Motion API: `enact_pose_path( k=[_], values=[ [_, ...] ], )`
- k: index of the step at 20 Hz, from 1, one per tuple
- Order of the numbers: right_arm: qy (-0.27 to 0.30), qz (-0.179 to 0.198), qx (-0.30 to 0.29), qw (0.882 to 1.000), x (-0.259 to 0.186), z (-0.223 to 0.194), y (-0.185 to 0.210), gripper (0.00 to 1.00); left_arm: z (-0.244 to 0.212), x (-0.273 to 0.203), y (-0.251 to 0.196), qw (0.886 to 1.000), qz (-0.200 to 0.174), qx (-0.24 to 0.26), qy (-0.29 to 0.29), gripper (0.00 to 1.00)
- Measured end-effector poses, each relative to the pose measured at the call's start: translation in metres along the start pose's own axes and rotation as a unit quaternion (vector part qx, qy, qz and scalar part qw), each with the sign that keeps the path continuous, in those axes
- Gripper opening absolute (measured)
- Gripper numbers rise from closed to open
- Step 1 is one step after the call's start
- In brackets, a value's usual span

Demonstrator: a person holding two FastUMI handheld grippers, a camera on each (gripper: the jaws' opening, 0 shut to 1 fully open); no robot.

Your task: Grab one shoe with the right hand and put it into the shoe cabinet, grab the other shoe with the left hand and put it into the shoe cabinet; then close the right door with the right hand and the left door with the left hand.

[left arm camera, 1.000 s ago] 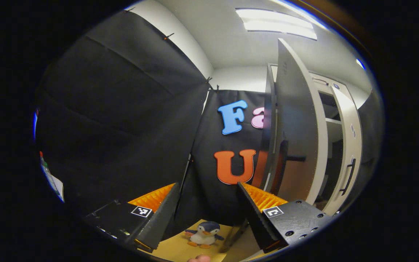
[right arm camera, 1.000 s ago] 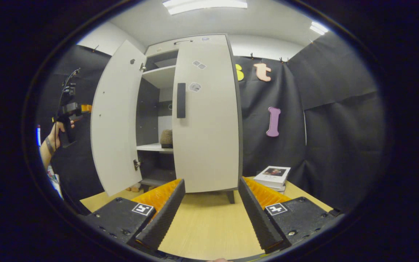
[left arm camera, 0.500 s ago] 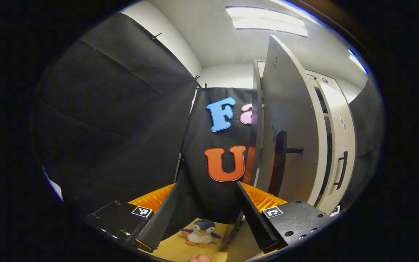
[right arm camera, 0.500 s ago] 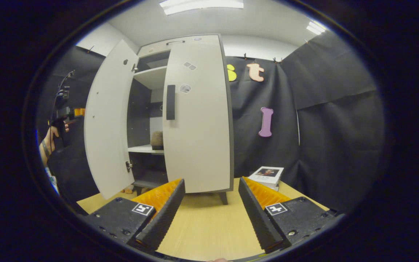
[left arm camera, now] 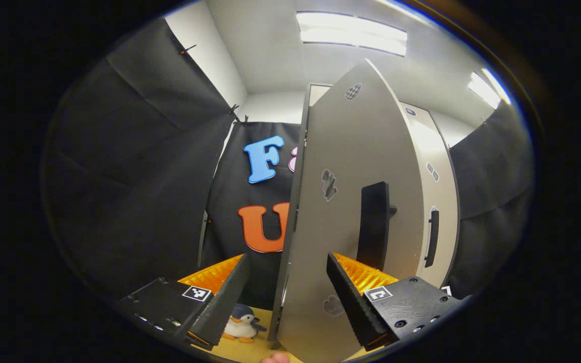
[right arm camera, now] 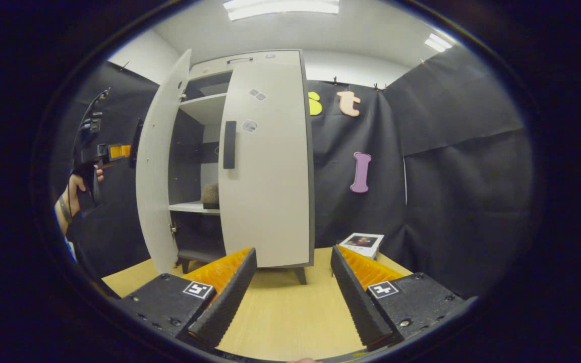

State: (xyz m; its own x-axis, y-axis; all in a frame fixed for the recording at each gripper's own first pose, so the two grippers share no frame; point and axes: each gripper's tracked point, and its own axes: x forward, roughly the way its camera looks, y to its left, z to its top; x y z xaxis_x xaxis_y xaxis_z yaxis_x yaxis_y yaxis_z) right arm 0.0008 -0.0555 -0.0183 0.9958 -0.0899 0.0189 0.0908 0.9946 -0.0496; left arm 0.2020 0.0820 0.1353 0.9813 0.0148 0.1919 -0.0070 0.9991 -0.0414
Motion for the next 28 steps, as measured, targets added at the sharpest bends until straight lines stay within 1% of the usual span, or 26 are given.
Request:
enact_pose_path(
  k=[1,2,3,4,5,9,10,11,14,15,16,19,22,23,25,27,28],
  values=[
    [-0.001,-0.003,0.001,1.0,0.001,0.0,-0.001,0.96,-0.002,0.002,-0.008,1.0,-0.006,0.001,0.001,0.94],
    [-0.001,-0.004,0.002,1.0,0.002,0.0,-0.002,0.96,-0.004,0.004,-0.013,1.0,-0.009,-0.004,0.0,0.99],
    [0.0,-0.005,0.003,1.0,0.002,-0.001,-0.002,0.96,-0.007,0.006,-0.02,1.0,-0.014,-0.011,0.001,0.99],
    [0.004,-0.006,0.005,1.0,0.002,-0.002,-0.002,0.96,-0.01,0.006,-0.026,1.0,-0.016,-0.018,0.003,0.94],
    [0.006,-0.005,0.007,1.0,0.002,-0.002,-0.002,0.96,-0.014,0.005,-0.025,1.0,-0.011,-0.02,0.005,0.99],
    [0.002,-0.009,0.008,1.0,-0.002,0.001,-0.003,0.96,-0.015,0.002,-0.019,1.0,-0.003,-0.025,0.004,0.99],
    [0.003,-0.01,0.008,1.0,-0.001,0.0,-0.004,0.96,-0.014,-0.003,-0.019,1.0,-0.003,-0.025,0.006,0.95],
    [0.005,-0.01,0.01,1.0,0.0,0.0,-0.004,0.96,-0.015,-0.006,-0.02,1.0,-0.004,-0.02,0.008,0.99],
    [0.013,-0.005,0.026,1.0,0.0,-0.002,-0.001,0.96,-0.011,-0.025,-0.012,1.0,0.002,-0.011,0.012,0.99],
    [0.014,-0.002,0.027,1.0,0.001,-0.002,0.001,0.96,-0.011,-0.03,-0.011,1.0,0.003,-0.011,0.017,0.95],
    [0.016,-0.001,0.025,1.0,0.002,-0.002,0.004,0.96,-0.012,-0.035,-0.012,1.0,0.002,-0.011,0.022,0.99],
    [0.019,0.009,0.02,1.0,0.005,-0.003,0.013,0.96,-0.023,-0.058,-0.021,0.999,-0.012,-0.001,0.033,0.99],
    [0.021,0.019,0.019,0.999,0.005,-0.003,0.02,0.96,-0.031,-0.081,-0.021,0.999,-0.002,0.011,0.04,0.99],
    [0.023,0.02,0.016,0.999,0.005,-0.003,0.022,0.96,-0.035,-0.087,-0.023,0.999,0.003,0.005,0.041,0.99],
    [0.023,0.025,0.013,0.999,0.005,-0.001,0.027,0.96,-0.047,-0.099,-0.031,0.999,-0.001,-0.009,0.047,0.99],
    [0.026,0.032,0.008,0.999,0.005,-0.002,0.032,0.96,-0.061,-0.111,-0.033,0.998,0.006,-0.008,0.055,0.99],
    [0.027,0.035,0.006,0.999,0.004,-0.003,0.034,0.96,-0.065,-0.117,-0.033,0.998,0.008,-0.007,0.057,0.94]
  ],
)
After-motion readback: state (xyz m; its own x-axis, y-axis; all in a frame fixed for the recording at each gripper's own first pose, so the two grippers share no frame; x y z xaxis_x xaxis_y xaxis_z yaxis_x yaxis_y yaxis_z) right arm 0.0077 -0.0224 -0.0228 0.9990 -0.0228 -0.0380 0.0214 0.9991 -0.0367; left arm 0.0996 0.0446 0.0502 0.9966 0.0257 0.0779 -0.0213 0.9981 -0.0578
